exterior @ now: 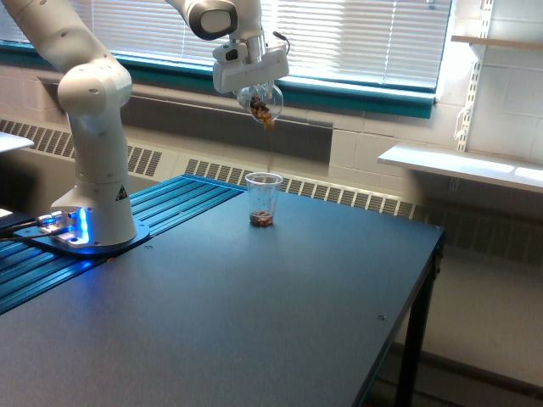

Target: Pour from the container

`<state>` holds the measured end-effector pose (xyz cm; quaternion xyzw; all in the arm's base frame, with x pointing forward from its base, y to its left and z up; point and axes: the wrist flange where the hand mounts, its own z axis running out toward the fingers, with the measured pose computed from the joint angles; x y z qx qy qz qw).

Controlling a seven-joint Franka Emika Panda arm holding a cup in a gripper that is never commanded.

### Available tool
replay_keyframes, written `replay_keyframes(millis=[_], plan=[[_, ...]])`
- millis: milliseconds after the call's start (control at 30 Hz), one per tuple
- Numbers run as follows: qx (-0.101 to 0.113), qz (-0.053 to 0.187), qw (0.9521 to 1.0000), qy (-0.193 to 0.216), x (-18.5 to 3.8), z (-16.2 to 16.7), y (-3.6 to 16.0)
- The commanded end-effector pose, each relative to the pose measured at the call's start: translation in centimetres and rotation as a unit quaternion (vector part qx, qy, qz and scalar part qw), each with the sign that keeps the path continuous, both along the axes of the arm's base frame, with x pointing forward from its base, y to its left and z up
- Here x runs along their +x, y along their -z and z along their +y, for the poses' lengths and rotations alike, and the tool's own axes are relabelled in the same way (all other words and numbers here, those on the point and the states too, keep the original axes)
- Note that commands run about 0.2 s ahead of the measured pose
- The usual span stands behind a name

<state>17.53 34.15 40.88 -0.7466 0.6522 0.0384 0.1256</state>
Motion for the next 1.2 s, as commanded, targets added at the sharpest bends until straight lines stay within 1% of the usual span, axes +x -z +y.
replay_keyframes(millis=[33,433,800,1200], plan=[[0.002,0.001,1.0,0.004,0.0,-0.1,0.04],[0.007,0.005,0.9999,0.009,-0.06,-0.18,0.3],[0.007,0.01,0.9998,0.014,-0.1,-0.52,0.61],[0.014,0.016,0.9996,0.018,-0.12,-0.8,0.96]])
